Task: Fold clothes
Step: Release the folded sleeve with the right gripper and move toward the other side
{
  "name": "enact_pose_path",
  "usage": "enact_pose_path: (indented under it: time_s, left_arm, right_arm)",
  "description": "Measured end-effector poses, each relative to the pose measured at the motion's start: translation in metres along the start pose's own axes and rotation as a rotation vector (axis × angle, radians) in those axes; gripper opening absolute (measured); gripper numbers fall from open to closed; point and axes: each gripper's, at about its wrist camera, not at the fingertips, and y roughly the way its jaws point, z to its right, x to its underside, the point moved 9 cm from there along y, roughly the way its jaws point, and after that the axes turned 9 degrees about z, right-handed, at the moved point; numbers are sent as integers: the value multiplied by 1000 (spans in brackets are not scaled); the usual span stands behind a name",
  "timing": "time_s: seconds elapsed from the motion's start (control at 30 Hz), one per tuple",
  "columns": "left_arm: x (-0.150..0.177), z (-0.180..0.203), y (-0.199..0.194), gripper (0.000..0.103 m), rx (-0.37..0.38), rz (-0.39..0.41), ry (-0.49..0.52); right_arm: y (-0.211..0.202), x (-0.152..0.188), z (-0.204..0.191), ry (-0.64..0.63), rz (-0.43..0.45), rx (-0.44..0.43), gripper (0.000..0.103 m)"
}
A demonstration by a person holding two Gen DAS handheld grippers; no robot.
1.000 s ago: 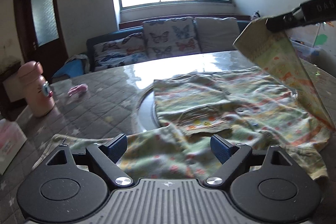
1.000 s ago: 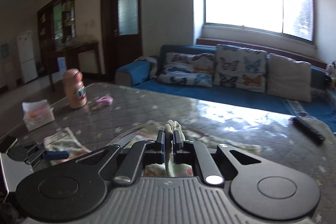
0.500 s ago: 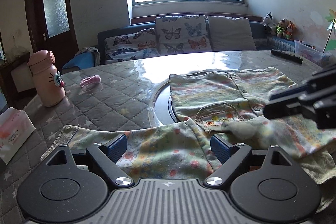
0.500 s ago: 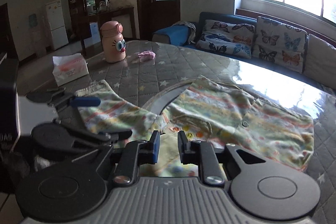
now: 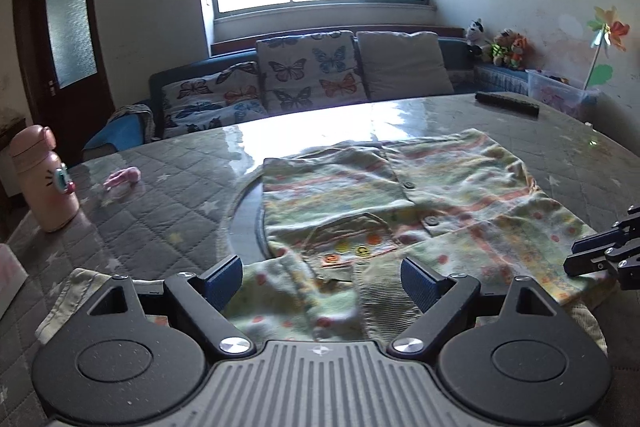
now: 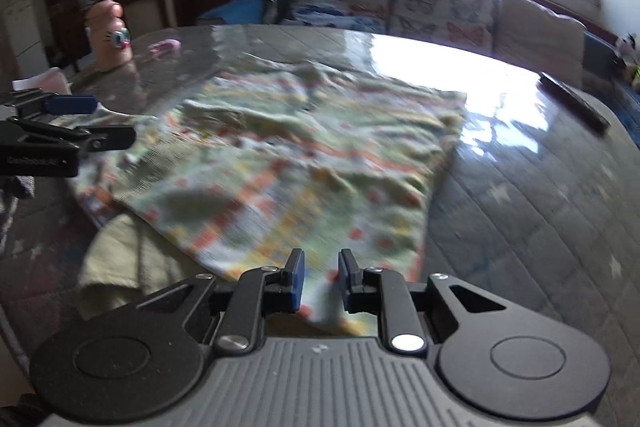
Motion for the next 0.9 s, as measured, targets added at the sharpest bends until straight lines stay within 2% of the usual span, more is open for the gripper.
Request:
enact_pose_path:
  time_s: [0.13, 0.3, 0.37, 0.5, 0.67, 0.9]
  left_arm:
    - [0, 6, 9, 88, 8, -12, 11]
    - [-3, 4, 20, 88, -1, -19, 0]
    - [-3, -1, 26, 88, -17, -28, -6]
    - [2, -13, 33, 88, -53, -50, -10]
    - [10, -29, 38, 88, -85, -80, -21]
    - [17, -38, 43, 88, -104, -100, -34]
  right_arm:
    - [-6, 0, 17, 23, 10, 29, 15]
    - [0, -25, 19, -14, 83, 53, 16]
    - [14, -36, 21, -10, 100, 54, 17]
    - [41, -39, 31, -13, 88, 85, 16]
    - [41, -32, 46, -2, 74, 135, 11]
    - [46, -44, 47, -19, 100, 120, 13]
